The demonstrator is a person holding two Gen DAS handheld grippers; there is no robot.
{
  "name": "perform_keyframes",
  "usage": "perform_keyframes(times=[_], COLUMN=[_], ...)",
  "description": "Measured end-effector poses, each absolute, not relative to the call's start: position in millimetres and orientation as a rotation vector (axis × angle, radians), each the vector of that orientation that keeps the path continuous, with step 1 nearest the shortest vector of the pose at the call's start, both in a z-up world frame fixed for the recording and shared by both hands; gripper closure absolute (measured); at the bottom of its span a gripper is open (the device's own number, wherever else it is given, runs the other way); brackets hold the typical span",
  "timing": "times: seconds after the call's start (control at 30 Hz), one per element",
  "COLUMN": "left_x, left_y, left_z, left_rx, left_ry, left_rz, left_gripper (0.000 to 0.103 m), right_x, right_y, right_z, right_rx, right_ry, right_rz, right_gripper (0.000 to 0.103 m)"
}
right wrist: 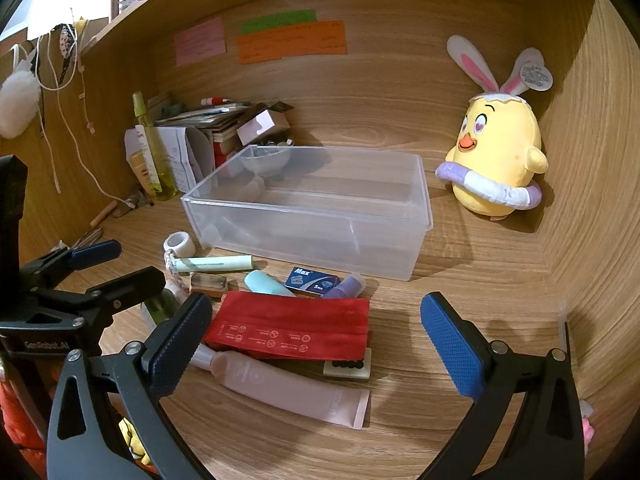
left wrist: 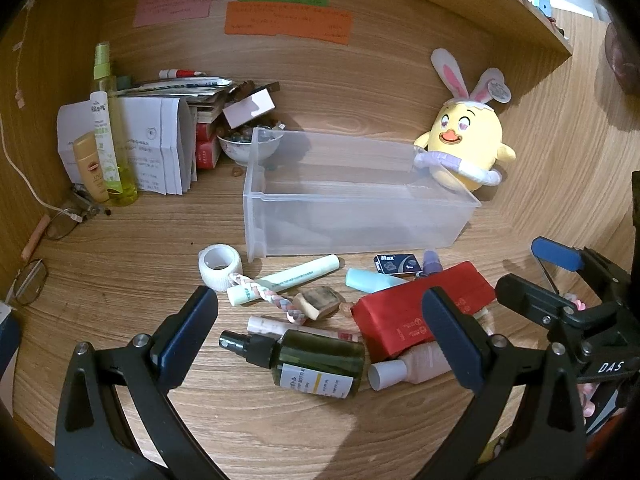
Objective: Organize objects
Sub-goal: 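Reach right tool toward white domino tile while left tool reaches toward green spray bottle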
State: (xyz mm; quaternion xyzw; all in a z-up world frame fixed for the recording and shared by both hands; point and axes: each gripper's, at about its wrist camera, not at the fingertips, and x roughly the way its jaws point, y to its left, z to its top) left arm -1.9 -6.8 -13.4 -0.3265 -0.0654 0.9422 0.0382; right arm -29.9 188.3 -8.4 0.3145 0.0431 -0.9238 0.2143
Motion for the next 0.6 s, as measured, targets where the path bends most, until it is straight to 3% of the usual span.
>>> perform_keyframes(times=[0.6], left_x=[0.5], left_y=[-6.9], left_z=[-18.3], left_rx=[-1.039], left_ry=[-0.201], left_rz=[2.857], left_gripper=[0.000], right_x=[-31.8], right_y=[187.2], right_z=[-13.3], right_rx=[0.880], right_ry=[0.154], right_rz=[-2.562], right_gripper=[0.000])
